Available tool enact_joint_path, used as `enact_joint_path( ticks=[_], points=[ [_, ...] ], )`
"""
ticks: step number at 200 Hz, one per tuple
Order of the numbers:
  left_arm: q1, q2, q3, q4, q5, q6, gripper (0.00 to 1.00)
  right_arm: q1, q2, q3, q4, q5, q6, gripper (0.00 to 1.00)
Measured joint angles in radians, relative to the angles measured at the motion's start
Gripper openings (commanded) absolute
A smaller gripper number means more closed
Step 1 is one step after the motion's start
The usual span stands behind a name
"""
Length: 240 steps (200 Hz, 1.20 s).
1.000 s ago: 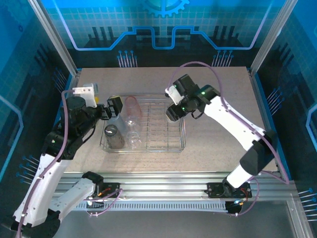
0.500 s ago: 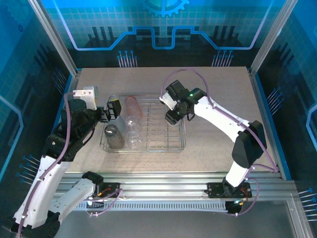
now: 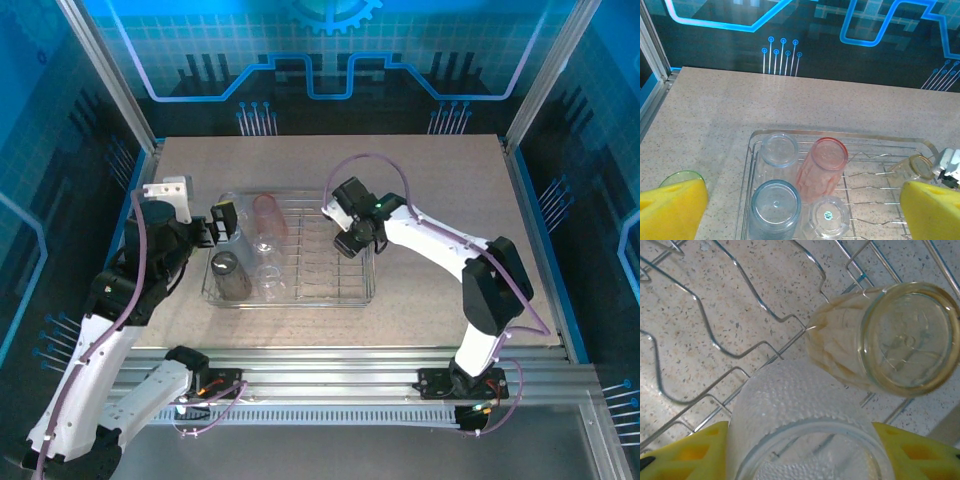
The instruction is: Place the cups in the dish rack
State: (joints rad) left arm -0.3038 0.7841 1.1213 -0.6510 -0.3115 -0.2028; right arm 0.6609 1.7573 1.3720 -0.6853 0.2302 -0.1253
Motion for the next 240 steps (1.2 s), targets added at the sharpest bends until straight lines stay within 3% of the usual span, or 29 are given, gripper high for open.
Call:
enact_joint_path(
  ticks=[78,187,240],
  points=[
    [0.0,0.0,0.0,-0.003,-0.026,0.0,0.99,0.001,0.047,-0.01,0.047,-0.003,-0.015,0.43],
    [0.001,0.0,0.0,-0.011,-0.052,0.0,0.99,0.002,0.069,-0.011,0.085,0.0,-0.066,0.72],
    [0.002,0.002,0.0,-0.011,-0.061,0.0,0.99,0.002,0.069,-0.01,0.085,0.006,-0.087,0.75]
  ],
)
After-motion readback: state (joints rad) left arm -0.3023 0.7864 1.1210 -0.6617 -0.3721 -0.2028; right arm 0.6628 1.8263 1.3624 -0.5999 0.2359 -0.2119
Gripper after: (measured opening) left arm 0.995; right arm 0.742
